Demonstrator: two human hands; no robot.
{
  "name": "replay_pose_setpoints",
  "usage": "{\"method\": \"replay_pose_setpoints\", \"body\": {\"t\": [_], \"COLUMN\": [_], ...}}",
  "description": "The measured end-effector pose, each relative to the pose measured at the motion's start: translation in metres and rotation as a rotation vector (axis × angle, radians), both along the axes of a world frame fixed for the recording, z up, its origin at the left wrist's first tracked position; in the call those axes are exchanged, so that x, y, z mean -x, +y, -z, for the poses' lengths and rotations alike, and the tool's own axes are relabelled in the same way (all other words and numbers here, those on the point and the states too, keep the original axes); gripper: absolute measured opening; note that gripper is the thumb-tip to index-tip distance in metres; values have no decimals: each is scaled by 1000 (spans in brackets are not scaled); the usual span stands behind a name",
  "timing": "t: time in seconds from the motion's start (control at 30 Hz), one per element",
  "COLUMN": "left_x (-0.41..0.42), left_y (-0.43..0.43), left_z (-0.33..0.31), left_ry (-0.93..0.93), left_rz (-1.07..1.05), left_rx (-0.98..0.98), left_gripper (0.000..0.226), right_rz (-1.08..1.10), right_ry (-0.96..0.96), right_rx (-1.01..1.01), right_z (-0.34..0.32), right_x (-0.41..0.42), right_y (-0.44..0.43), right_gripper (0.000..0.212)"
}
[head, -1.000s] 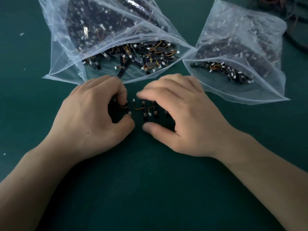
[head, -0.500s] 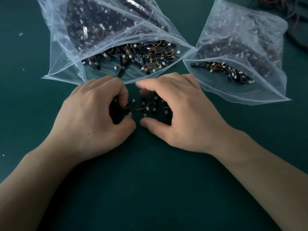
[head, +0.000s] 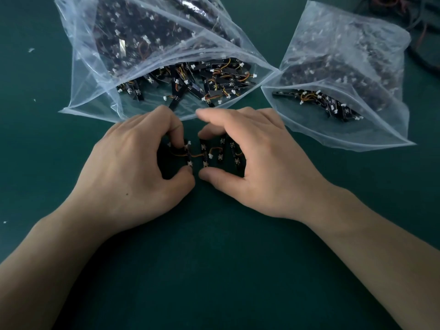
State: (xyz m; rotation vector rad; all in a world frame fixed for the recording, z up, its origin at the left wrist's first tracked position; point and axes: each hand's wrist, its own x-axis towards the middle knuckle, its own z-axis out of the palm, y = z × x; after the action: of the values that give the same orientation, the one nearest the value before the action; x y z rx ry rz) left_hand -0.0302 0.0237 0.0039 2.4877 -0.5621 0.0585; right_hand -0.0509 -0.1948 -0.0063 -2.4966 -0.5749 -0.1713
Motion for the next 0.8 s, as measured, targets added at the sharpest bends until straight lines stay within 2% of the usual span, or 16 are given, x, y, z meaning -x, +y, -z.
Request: {"method": "replay_pose_setpoints", "body": {"t": [0.8], "left_x": [3], "left_y": [-1], "left_z": [-5], "left_ry": [32], "left_rz": [31], "left_rx": [-35], "left_gripper": [39], "right_rz": [-10], "right_ry": [63], "right_rx": [0], "right_z": [0], "right_x": [-1], "right_y": [-1], "right_gripper": [77]}}
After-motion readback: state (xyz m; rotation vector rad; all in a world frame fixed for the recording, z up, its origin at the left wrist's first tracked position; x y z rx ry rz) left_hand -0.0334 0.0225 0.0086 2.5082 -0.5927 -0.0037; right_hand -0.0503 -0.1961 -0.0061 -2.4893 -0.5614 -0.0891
